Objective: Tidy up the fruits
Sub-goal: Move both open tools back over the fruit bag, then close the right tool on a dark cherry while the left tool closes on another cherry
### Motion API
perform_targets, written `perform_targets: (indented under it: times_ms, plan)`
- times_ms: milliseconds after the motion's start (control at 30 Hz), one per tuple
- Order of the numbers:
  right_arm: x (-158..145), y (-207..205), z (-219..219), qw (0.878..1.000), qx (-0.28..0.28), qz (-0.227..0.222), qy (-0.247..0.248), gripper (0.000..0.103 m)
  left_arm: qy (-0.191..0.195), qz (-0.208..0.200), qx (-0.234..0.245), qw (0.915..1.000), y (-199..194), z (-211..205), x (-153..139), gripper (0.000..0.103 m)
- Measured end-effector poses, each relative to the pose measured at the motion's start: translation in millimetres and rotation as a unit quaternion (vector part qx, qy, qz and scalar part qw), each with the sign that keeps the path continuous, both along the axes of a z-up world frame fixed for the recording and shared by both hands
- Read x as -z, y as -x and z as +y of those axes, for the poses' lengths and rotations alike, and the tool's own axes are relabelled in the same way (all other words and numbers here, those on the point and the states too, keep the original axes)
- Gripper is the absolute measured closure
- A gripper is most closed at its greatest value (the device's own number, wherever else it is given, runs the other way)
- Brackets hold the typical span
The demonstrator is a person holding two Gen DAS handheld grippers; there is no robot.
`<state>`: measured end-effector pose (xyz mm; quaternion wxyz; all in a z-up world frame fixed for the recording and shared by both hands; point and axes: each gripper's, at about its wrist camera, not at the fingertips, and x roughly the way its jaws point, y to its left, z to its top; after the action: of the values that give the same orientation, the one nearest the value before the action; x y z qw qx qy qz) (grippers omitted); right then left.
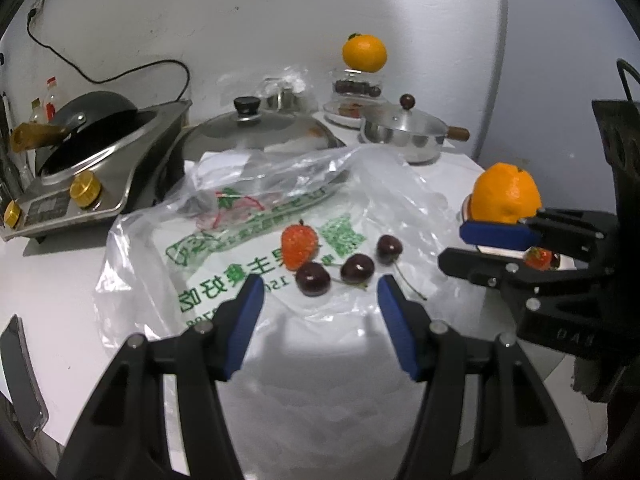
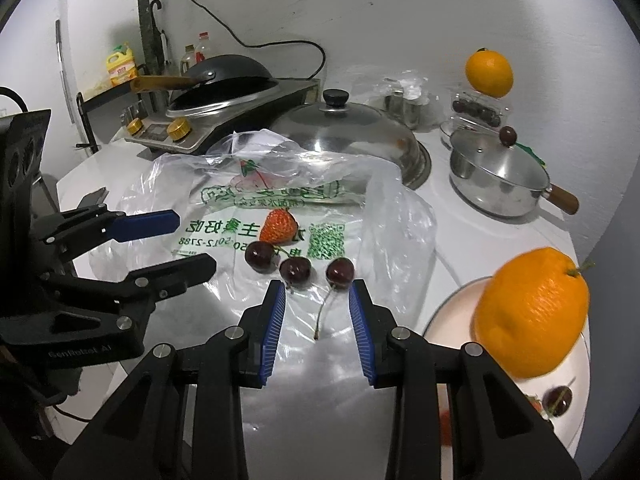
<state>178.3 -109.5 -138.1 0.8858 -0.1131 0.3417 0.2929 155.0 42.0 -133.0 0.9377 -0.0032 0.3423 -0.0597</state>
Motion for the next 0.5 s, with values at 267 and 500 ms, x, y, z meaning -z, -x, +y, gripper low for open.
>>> perform_targets:
  times_ms: [267,500]
  plan:
    - [8.7,-17.6,15.0,1.000,-0.007,0.012,0.003,0.068,0.009,0.008,-0.005,0.9999,-14.4,6.5,7.9,0.042]
    - [17.2,-33.0,24.3,1.000,-0.004,0.025,0.006,0.068,0.012,0.016,-0.003,0.9998,-26.6,8.6,17.2,0.042]
